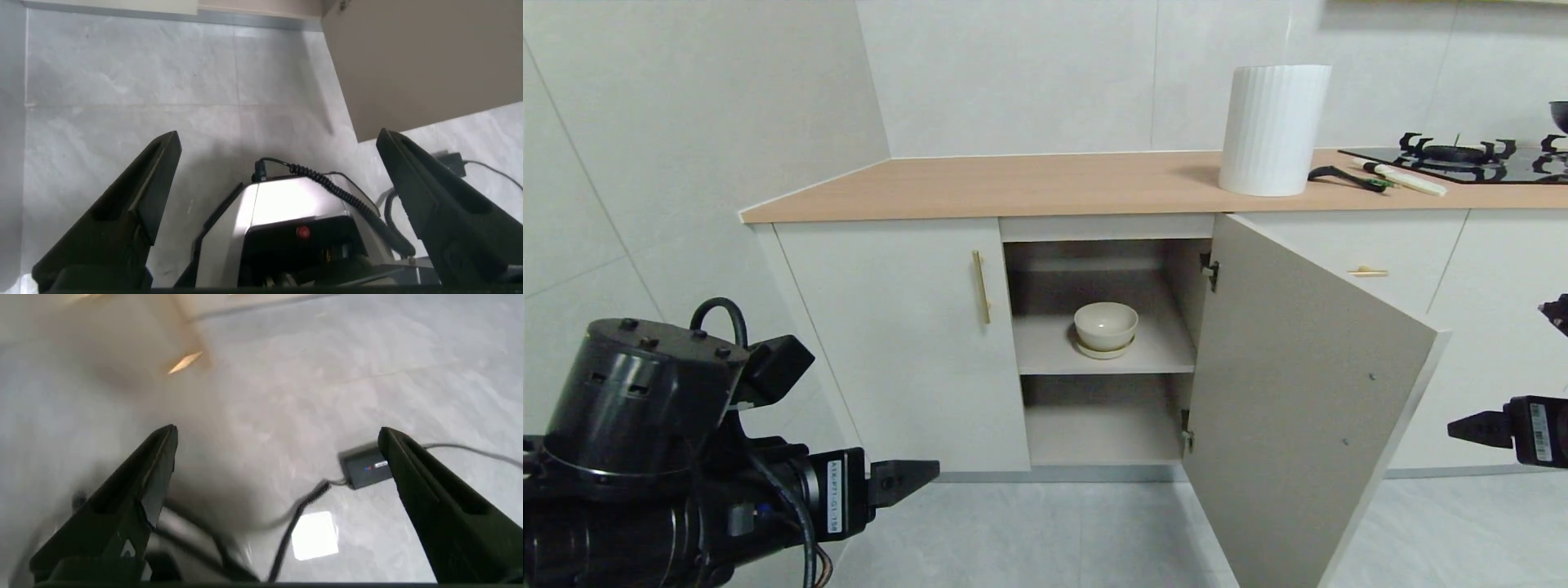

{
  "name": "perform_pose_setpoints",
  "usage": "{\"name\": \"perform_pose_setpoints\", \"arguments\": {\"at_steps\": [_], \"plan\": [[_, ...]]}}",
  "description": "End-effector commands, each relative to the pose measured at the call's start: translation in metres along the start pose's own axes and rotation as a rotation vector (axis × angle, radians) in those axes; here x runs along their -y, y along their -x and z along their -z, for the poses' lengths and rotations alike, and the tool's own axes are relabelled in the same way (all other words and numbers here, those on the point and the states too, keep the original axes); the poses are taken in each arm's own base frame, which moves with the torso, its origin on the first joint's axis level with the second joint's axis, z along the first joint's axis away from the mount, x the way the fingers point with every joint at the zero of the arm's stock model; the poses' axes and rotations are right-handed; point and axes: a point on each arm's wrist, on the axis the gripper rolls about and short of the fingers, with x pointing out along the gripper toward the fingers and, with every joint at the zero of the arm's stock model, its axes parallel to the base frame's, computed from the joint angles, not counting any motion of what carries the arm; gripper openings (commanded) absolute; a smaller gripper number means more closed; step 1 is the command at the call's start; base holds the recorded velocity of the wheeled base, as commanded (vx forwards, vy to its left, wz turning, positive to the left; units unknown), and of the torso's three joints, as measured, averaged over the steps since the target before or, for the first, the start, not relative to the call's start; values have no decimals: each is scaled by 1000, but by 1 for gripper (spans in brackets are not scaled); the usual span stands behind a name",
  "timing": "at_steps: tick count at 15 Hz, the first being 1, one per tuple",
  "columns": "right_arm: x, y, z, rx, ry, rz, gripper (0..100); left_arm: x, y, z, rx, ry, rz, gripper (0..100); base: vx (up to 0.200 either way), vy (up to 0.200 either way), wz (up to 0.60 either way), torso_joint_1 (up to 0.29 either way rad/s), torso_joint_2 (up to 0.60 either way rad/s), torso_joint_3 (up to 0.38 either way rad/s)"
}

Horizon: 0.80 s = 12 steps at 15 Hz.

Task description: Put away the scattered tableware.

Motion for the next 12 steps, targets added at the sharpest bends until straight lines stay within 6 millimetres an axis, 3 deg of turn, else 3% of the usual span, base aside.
{"name": "perform_pose_setpoints", "arguments": {"at_steps": [1,2,6,12], "plan": [[4,-19,-5,-25,-29,34,100,0,-1,0,-1,1,-2,100,0,0,0,0,0,0],[6,-36,-9,-21,-53,48,100,0,-1,0,-2,1,-1,100,0,0,0,0,0,0],[3,-66,-15,-3,-132,57,100,0,-1,0,-2,1,-1,100,0,0,0,0,0,0],[-8,-88,-17,9,-207,28,100,0,0,0,-1,2,0,100,0,0,0,0,0,0]]}}
